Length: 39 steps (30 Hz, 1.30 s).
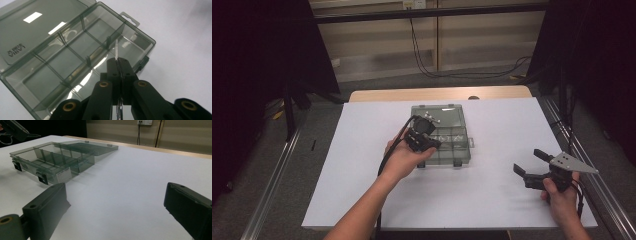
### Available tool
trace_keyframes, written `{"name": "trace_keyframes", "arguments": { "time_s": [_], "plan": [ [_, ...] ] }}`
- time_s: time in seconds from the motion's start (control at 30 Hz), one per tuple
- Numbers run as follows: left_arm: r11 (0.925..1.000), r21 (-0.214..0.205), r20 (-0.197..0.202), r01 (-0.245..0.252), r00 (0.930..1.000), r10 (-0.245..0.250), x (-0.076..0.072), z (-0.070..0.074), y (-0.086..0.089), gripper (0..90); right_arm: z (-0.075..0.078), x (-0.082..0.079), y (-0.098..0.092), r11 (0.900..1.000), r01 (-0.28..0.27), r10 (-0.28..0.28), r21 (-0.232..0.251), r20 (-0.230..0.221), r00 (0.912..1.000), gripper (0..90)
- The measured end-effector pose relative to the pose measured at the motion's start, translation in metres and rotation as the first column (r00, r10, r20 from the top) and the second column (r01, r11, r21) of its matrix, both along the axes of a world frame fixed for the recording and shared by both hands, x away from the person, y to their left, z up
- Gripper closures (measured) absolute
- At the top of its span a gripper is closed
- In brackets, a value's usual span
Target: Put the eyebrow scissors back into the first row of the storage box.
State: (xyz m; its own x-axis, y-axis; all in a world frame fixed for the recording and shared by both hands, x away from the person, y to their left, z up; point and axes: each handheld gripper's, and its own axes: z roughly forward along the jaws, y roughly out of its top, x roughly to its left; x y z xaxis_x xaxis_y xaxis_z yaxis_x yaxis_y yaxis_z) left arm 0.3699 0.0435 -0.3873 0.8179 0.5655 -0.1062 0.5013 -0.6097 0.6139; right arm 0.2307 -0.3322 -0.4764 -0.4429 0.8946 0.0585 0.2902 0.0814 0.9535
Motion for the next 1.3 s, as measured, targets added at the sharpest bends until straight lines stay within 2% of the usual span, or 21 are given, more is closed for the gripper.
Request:
{"name": "trace_keyframes", "arguments": {
  "time_s": [0.07, 0.1, 0.17, 0.27, 0.3, 0.4, 0.47, 0.5, 0.67, 0.8, 0.83, 0.9, 0.97, 1.0, 1.03, 1.1, 1.13, 1.17, 1.2, 1.23, 1.3],
  "plan": [
    [1.0000, -0.002, 0.001, -0.005, 1.0000, 0.005, 0.003, 0.000, 0.000, 89.0, 0.000, 0.000, 0.000, 1.0000, -0.001, 0.001, 0.000, 0.000, 1.0000, 3.9],
    [0.9999, 0.010, -0.001, -0.006, 1.0000, 0.006, 0.004, 0.001, 0.001, 89.0, 0.000, 0.000, 0.000, 1.0000, -0.001, 0.001, 0.000, 0.000, 1.0000, 3.9],
    [1.0000, 0.001, -0.018, -0.003, 0.9998, 0.003, 0.008, 0.001, 0.002, 89.0, 0.000, 0.000, 0.000, 1.0000, 0.000, 0.000, 0.000, 0.000, 1.0000, 3.9],
    [0.9997, 0.003, -0.003, -0.023, 0.9997, 0.023, 0.010, -0.001, 0.001, 89.0, 0.000, 0.000, 0.000, 1.0000, -0.001, 0.001, 0.001, 0.000, 1.0000, 3.9],
    [0.9999, 0.011, -0.002, 0.000, 1.0000, 0.000, 0.012, -0.001, 0.001, 89.1, 0.000, 0.000, 0.000, 1.0000, -0.001, 0.001, 0.001, 0.000, 1.0000, 3.9],
    [0.9997, 0.005, 0.017, -0.023, 0.9996, 0.023, 0.015, -0.002, -0.001, 89.0, 0.000, 0.000, 0.000, 1.0000, -0.001, 0.001, 0.000, 0.000, 1.0000, 3.9],
    [0.9999, 0.002, -0.007, -0.016, 0.9999, 0.016, 0.019, -0.002, -0.001, 89.1, 0.000, 0.000, 0.000, 1.0000, -0.001, 0.001, 0.001, 0.000, 1.0000, 3.9],
    [0.9998, 0.002, 0.004, -0.020, 0.9998, 0.020, 0.021, -0.003, -0.001, 89.1, 0.000, 0.000, 0.000, 1.0000, 0.000, 0.000, 0.001, 0.001, 1.0000, 3.9],
    [0.9993, -0.001, -0.005, -0.037, 0.9993, 0.037, 0.027, -0.006, -0.003, 89.1, 0.000, 0.000, -0.001, 1.0000, -0.003, 0.003, -0.001, 0.004, 1.0000, 3.9],
    [0.9993, -0.009, -0.012, -0.035, 0.9993, 0.035, 0.033, -0.009, -0.003, 89.1, 0.000, -0.001, -0.001, 1.0000, -0.003, 0.003, 0.000, 0.007, 1.0000, 3.9],
    [0.9996, 0.005, -0.017, -0.027, 0.9995, 0.027, 0.035, -0.008, -0.002, 89.1, 0.000, -0.001, -0.001, 1.0000, -0.003, 0.003, 0.000, 0.007, 1.0000, 3.9],
    [0.9991, -0.005, -0.002, -0.041, 0.9991, 0.041, 0.037, -0.010, -0.003, 89.1, 0.000, -0.001, -0.001, 1.0000, -0.003, 0.003, 0.000, 0.008, 1.0000, 3.9],
    [0.9994, 0.002, -0.012, -0.034, 0.9994, 0.034, 0.040, -0.010, -0.002, 89.1, 0.000, -0.001, -0.001, 1.0000, -0.004, 0.004, 0.000, 0.008, 1.0000, 3.9],
    [0.9989, -0.001, -0.006, -0.048, 0.9988, 0.048, 0.041, -0.012, -0.003, 89.1, 0.000, -0.001, -0.001, 1.0000, -0.004, 0.004, 0.001, 0.008, 1.0000, 3.9],
    [0.9994, 0.006, -0.017, -0.034, 0.9993, 0.034, 0.043, -0.011, -0.002, 89.0, 0.000, -0.001, -0.001, 1.0000, -0.004, 0.004, 0.001, 0.008, 1.0000, 3.9],
    [0.9988, 0.008, -0.011, -0.049, 0.9988, 0.049, 0.045, -0.012, -0.003, 89.0, 0.000, -0.001, -0.001, 1.0000, -0.004, 0.004, 0.001, 0.008, 1.0000, 3.9],
    [0.9991, 0.008, -0.023, -0.042, 0.9989, 0.042, 0.047, -0.012, -0.002, 89.0, 0.000, -0.001, -0.001, 1.0000, -0.005, 0.005, 0.002, 0.006, 1.0000, 3.9],
    [0.9986, 0.003, -0.015, -0.053, 0.9985, 0.053, 0.048, -0.013, -0.002, 89.0, 0.000, -0.001, -0.001, 1.0000, -0.004, 0.004, 0.002, 0.007, 1.0000, 3.9],
    [0.9988, -0.006, -0.033, -0.049, 0.9982, 0.049, 0.050, -0.014, -0.002, 89.0, 0.000, -0.001, -0.001, 1.0000, -0.004, 0.004, 0.002, 0.007, 1.0000, 3.9],
    [0.9975, -0.028, -0.039, -0.066, 0.9972, 0.065, 0.051, -0.015, -0.003, 89.0, 0.000, -0.001, -0.001, 1.0000, -0.004, 0.004, 0.002, 0.007, 1.0000, 3.9],
    [0.9987, -0.023, -0.044, -0.046, 0.9980, 0.045, 0.053, -0.016, -0.002, 89.0, 0.000, -0.001, -0.001, 1.0000, -0.005, 0.005, 0.002, 0.007, 1.0000, 3.9]
  ]
}}
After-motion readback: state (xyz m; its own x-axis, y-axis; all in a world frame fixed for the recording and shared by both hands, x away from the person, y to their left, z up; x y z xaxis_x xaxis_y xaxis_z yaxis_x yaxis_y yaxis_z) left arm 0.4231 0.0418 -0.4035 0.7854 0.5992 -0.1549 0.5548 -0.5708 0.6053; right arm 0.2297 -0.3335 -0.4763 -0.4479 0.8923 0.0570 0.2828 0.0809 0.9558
